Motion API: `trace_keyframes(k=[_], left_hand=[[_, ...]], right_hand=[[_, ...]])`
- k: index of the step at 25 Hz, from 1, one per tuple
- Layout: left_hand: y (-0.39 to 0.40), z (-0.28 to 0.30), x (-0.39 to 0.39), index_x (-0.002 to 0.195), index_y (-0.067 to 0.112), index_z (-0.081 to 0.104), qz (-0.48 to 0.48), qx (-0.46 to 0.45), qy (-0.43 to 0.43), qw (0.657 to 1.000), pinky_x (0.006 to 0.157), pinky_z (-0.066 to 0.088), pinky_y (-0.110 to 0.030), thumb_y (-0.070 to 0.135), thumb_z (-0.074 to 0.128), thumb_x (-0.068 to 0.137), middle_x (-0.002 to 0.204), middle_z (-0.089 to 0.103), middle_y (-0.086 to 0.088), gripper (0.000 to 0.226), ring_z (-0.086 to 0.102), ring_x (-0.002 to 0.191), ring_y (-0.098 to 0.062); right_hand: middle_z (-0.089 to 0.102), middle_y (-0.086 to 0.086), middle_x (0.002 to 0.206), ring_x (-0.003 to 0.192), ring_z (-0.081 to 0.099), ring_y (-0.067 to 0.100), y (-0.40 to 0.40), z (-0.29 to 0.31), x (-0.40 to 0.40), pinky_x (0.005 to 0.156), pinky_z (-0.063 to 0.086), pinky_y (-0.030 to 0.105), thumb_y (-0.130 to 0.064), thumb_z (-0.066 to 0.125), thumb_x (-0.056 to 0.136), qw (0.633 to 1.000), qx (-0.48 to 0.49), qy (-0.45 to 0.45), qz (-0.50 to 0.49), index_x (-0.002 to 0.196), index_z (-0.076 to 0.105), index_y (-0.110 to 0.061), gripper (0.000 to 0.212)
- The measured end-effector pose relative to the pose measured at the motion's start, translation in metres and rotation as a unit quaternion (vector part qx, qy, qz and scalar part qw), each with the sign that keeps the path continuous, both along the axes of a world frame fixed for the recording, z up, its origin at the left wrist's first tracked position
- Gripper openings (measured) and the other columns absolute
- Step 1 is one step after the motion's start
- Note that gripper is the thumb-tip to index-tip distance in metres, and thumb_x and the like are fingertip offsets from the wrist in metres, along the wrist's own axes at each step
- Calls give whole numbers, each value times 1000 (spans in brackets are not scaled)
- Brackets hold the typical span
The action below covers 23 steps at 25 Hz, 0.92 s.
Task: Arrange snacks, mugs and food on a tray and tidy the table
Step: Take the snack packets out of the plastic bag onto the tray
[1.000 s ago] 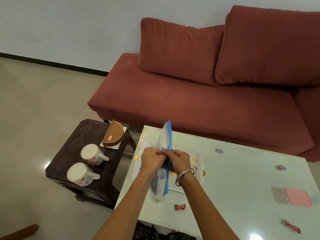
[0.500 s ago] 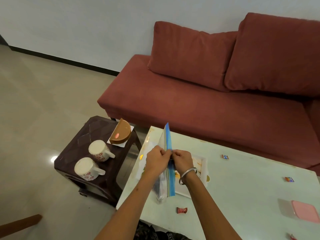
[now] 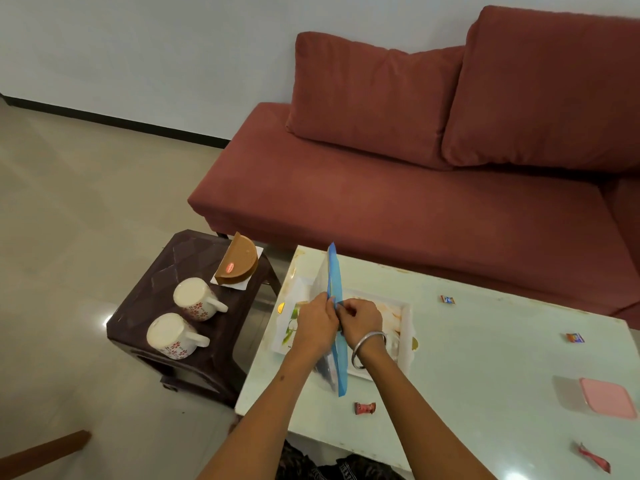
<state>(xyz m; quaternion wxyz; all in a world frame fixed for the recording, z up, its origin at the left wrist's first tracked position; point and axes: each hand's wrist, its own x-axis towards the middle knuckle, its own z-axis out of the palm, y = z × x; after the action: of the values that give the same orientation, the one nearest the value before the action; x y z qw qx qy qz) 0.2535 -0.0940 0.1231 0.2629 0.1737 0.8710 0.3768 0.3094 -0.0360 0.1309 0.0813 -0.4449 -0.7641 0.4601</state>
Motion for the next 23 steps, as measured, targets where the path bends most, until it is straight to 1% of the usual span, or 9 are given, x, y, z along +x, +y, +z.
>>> trace_keyframes(k=[2, 4, 7, 11, 14, 17, 20, 22, 23], left_hand=[[3, -6, 5, 88, 13, 51, 12, -31, 1, 999, 74, 49, -25, 29, 37, 97, 88, 60, -6, 23, 56, 78, -13], [3, -11, 10, 91, 12, 53, 0, -75, 18, 997, 77, 51, -28, 28, 40, 96, 95, 64, -10, 21, 58, 80, -17], [1, -12, 12, 99, 9, 54, -17, -122, 40, 992, 84, 53, -34, 27, 45, 94, 103, 66, -13, 21, 63, 88, -23], [6, -4, 16, 111, 13, 51, -68, -167, 105, 978, 87, 51, -32, 32, 53, 90, 110, 65, -9, 28, 64, 93, -21], [0, -1, 5, 110, 9, 52, -27, -171, 117, 978, 84, 51, -33, 25, 53, 91, 110, 64, -12, 25, 63, 98, -25], [-15, 2, -14, 107, 1, 55, 8, -207, 117, 971, 81, 50, -34, 13, 48, 90, 109, 63, -17, 22, 61, 101, -30], [-26, 7, -22, 101, 3, 55, 11, -178, 131, 975, 78, 53, -37, 11, 53, 89, 102, 63, -17, 15, 62, 96, -30], [-32, 10, -23, 90, 6, 52, -18, -141, 157, 977, 73, 54, -36, 7, 60, 85, 95, 63, -15, 9, 62, 91, -29], [-35, 11, -22, 82, 9, 50, -34, -122, 170, 977, 70, 54, -34, 5, 61, 83, 90, 63, -14, 12, 62, 87, -27]], right_hand=[[70, 14, 82, 68, 54, 19, -4, 1, 0, 63, 42, 25, -25, 49, 92, 994, 86, -64, 6, 79, 69, -4, 31], [69, 16, 90, 79, 59, 25, -6, 1, 0, 70, 43, 30, -25, 46, 93, 986, 126, -104, 29, 84, 67, -2, 32], [67, 16, 97, 91, 62, 30, -7, 2, 1, 74, 45, 32, -26, 43, 93, 979, 139, -137, 55, 93, 66, -1, 34], [67, 16, 97, 89, 63, 30, -6, 2, 2, 65, 37, 29, -26, 41, 94, 971, 184, -148, 48, 93, 65, -1, 34], [66, 17, 102, 92, 63, 33, 5, -5, 10, 69, 44, 33, -11, 43, 90, 959, 215, -180, 46, 96, 64, -1, 23], [67, 17, 103, 95, 64, 33, 29, -18, 34, 77, 49, 35, -5, 43, 88, 953, 201, -227, -10, 98, 64, -2, 24], [69, 19, 97, 90, 64, 36, 47, -25, 53, 75, 50, 36, -7, 44, 90, 958, 178, -214, -68, 93, 66, -1, 24], [69, 20, 95, 89, 63, 37, 54, -22, 61, 74, 50, 37, -10, 46, 91, 962, 163, -200, -92, 95, 67, -1, 23], [69, 20, 97, 90, 63, 37, 58, -21, 64, 74, 50, 37, -10, 48, 91, 962, 162, -192, -108, 98, 67, -2, 22]])
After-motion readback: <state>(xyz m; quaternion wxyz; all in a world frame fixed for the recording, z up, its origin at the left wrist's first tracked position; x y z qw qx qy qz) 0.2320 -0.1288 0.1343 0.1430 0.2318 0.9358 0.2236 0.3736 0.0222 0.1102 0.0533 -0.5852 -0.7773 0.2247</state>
